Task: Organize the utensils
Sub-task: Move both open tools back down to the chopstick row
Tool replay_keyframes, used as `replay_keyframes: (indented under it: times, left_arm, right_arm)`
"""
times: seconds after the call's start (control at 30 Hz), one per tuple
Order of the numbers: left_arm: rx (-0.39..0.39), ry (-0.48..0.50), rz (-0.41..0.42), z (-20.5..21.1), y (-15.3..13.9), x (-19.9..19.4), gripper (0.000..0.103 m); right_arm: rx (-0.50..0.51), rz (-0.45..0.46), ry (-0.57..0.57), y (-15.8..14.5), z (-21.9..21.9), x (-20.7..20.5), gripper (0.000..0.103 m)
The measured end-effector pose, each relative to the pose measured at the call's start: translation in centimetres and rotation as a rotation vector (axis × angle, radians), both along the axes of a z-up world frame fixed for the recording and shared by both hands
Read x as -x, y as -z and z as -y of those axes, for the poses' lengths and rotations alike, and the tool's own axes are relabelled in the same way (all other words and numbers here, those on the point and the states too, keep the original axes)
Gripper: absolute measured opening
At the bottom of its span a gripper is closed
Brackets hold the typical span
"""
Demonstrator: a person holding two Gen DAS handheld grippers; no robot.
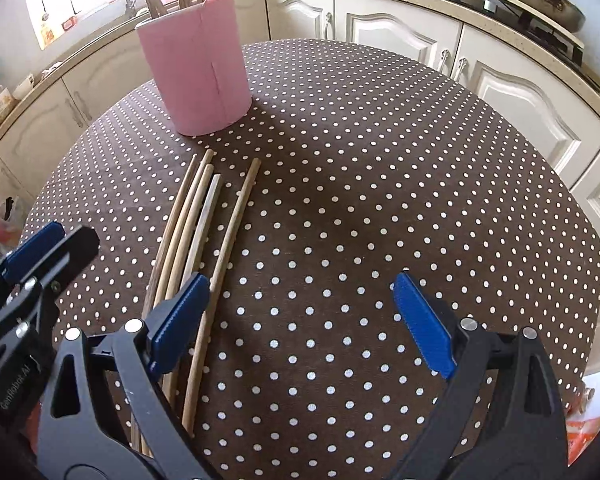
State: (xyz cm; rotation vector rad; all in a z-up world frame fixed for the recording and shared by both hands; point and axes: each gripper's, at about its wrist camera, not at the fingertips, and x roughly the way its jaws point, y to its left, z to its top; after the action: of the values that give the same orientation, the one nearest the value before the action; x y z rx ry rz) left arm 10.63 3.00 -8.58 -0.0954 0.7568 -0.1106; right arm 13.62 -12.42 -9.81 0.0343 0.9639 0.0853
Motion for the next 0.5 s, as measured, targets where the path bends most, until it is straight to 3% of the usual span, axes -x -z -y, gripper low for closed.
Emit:
replay_keyframes:
  times: [0.2,0.27,0.4,0.47,0.5]
  left_arm:
    - [0.056,0.001,-0.040,-0.8,1.4,-0.3,0.052]
    - [0.058,0.004,-0.057,-0.8,1.9,-0.3,0.052]
    - [0.091,0.014,-0.057,-1.0,2.1,-0.3,0.053]
    - [0.100,0.011,-0.062,-1.2,2.1,-0.4,0.055]
    - [0.103,0.011,-0.065,-1.3,2.1,-0.4,0.055]
  right_arm:
    - [0.017,0.004,0.000,0.2,-0.2,-0.6,0.092]
    - [0.063,0.006,0.007,0.3,-0.9,-0.7,0.093]
    - [0.048,0.002,-0.002,0.5,-0.5,-1.0,0.092]
    - [0.042,0.033,-0.009,0.3,-0.3,-0.7,0.078]
    - [0.031,0.058,-0.008,0.1,0.0,-0.5,0.055]
